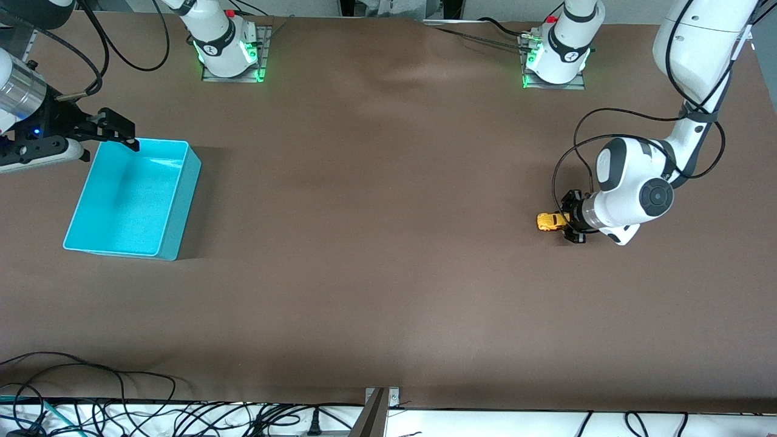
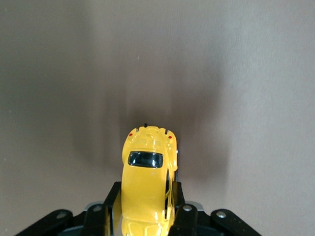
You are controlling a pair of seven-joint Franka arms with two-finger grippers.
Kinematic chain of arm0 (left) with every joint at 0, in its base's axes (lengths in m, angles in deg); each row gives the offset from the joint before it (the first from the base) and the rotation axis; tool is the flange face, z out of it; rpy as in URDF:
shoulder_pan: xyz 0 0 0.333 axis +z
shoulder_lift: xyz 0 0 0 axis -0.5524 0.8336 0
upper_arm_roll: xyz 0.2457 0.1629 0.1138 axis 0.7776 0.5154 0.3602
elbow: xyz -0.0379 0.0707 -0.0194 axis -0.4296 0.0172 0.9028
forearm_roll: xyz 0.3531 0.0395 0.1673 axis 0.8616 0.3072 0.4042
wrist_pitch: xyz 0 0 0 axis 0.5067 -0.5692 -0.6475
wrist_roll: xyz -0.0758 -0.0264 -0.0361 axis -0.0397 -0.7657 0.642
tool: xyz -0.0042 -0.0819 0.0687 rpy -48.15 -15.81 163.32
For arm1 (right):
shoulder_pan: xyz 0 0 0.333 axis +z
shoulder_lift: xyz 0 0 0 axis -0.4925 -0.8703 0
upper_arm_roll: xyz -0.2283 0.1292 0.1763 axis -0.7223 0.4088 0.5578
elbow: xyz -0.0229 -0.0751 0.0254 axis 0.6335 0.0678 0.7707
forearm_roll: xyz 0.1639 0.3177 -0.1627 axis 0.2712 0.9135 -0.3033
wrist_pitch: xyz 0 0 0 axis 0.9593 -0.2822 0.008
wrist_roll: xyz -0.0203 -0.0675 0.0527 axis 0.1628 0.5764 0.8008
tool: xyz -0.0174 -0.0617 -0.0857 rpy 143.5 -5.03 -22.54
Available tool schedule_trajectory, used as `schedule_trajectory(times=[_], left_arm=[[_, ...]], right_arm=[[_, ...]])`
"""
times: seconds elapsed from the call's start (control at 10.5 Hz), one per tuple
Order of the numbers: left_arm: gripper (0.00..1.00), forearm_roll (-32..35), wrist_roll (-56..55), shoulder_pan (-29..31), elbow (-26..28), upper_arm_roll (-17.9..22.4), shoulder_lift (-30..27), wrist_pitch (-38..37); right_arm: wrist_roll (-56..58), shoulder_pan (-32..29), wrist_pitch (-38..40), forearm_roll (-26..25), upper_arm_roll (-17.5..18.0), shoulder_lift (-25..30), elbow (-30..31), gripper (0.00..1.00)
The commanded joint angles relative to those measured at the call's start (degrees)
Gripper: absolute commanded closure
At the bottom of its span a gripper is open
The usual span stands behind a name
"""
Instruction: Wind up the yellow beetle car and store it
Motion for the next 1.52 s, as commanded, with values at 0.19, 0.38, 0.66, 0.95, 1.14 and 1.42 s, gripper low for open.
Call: schedule_trajectory(times=[0.19, 0.38, 0.66, 0.95, 1.14, 1.42], left_arm=[[1.00, 4.62, 3.71, 5.28, -1.78, 0.23, 3.76, 0.19], [1.00, 8.40, 4.06, 7.92, -3.27, 0.14, 4.90, 0.11], [1.00, 8.59, 8.09, 10.65, -3.71, 0.23, 5.96, 0.11], [1.00, 8.68, 10.21, 12.33, -4.50, 0.93, 6.14, 0.11], [1.00, 8.68, 10.30, 12.42, -4.68, 1.98, 6.31, 0.11], [1.00, 8.59, 10.30, 13.12, -5.38, 2.25, 6.58, 0.11]], right_arm=[[0.90, -0.27, -0.80, 0.86, -0.04, 1.38, 1.42, 0.00], [0.90, -0.18, -0.72, 0.95, 0.05, 1.47, 1.42, 0.00], [0.90, -0.18, -0.54, 0.95, 0.23, 1.90, 1.42, 0.00], [0.82, -0.18, -0.89, 0.95, 0.40, 1.82, 1.59, 0.00], [0.90, -0.18, -0.80, 0.95, 0.40, 1.82, 1.59, 0.00], [0.82, -0.18, -0.80, 1.04, 0.40, 1.82, 1.68, 0.00]])
